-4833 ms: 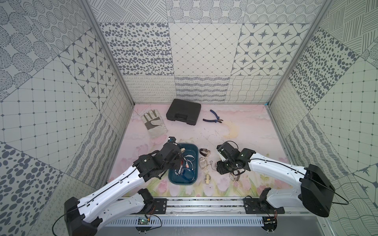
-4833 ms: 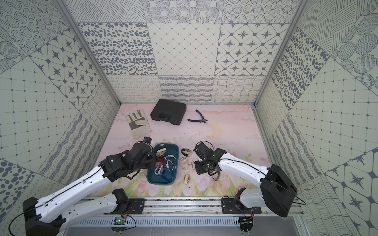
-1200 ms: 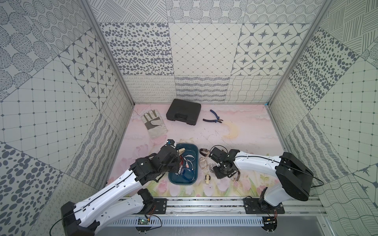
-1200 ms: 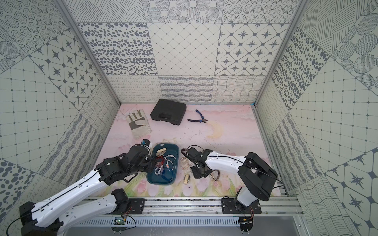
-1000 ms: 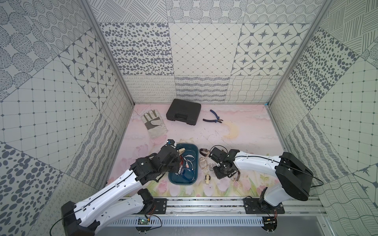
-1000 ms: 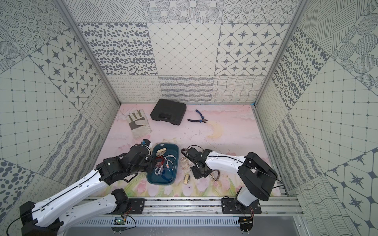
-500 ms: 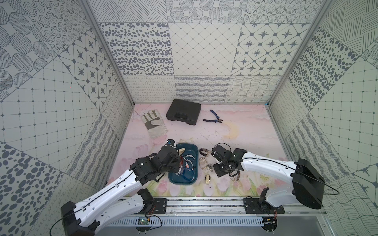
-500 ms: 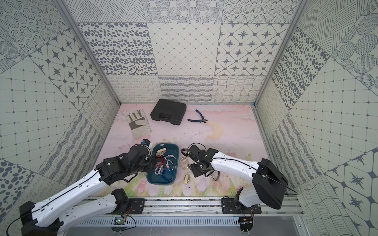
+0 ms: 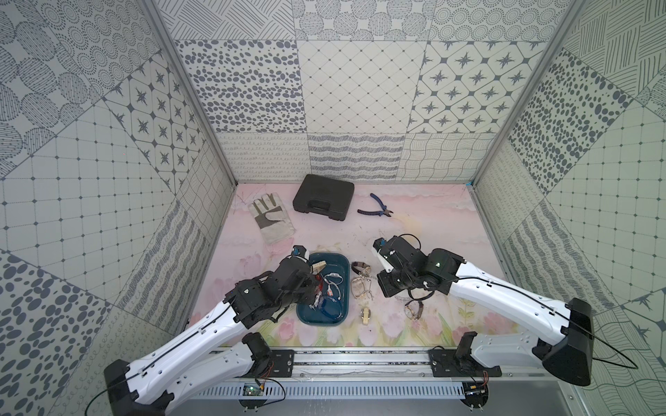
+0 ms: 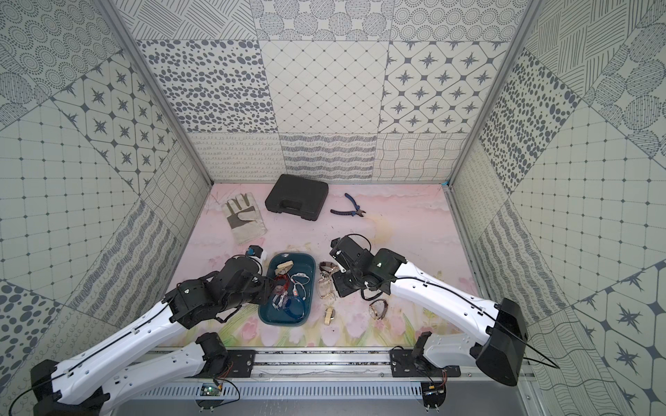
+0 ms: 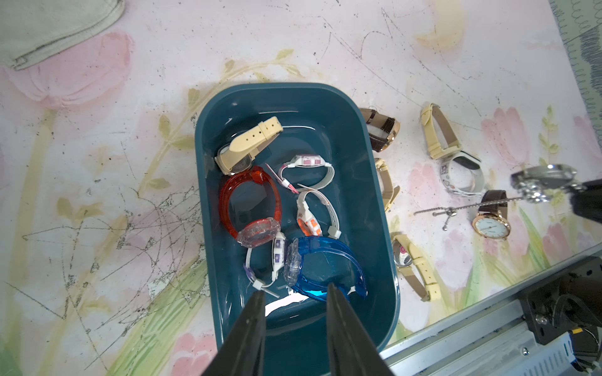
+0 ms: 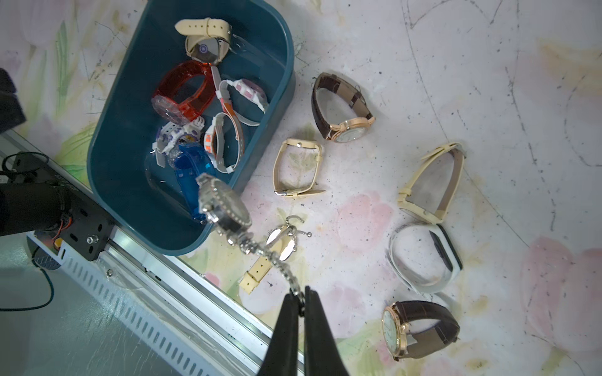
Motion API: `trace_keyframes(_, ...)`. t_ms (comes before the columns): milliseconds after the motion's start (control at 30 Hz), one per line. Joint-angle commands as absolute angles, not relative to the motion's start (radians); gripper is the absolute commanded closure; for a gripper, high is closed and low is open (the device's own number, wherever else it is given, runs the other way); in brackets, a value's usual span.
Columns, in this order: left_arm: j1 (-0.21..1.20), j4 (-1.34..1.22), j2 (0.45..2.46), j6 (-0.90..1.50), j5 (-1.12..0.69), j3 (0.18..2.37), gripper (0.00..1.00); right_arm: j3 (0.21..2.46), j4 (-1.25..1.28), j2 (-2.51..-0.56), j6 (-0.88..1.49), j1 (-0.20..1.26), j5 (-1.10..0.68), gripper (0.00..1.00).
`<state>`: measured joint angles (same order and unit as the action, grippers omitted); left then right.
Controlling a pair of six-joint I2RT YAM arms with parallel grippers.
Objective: Put the watch into the storage box
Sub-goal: Pick up the watch at the center of the board, then place the watch in the storage box.
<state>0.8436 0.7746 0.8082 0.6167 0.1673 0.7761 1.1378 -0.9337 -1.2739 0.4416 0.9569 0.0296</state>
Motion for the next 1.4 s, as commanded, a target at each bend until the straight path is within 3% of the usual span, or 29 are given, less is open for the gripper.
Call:
trace_keyframes(0, 0.846, 0.779, 0.798, 0.609, 0.175, 0.776, 0.63, 1.209, -0.965, -1.252, 0.409, 0.977, 0.030, 1.00)
trace_keyframes(433, 0.845, 0.820, 0.750, 0.646, 0.230, 0.786, 0.63, 1.392, -0.939, -1.368, 0.372, 1.032, -0.053, 1.00)
trace_keyframes(1033, 0.846, 0.877, 0.688, 0.656, 0.261, 0.803, 0.63, 1.472, -0.816, -1.642, 0.337, 1.043, -0.137, 1.00)
trace_keyframes(1367, 0.844, 0.874, 0.687, 0.653, 0.260, 0.799, 0.63, 1.478, -0.802, -1.702, 0.327, 1.009, -0.167, 1.00)
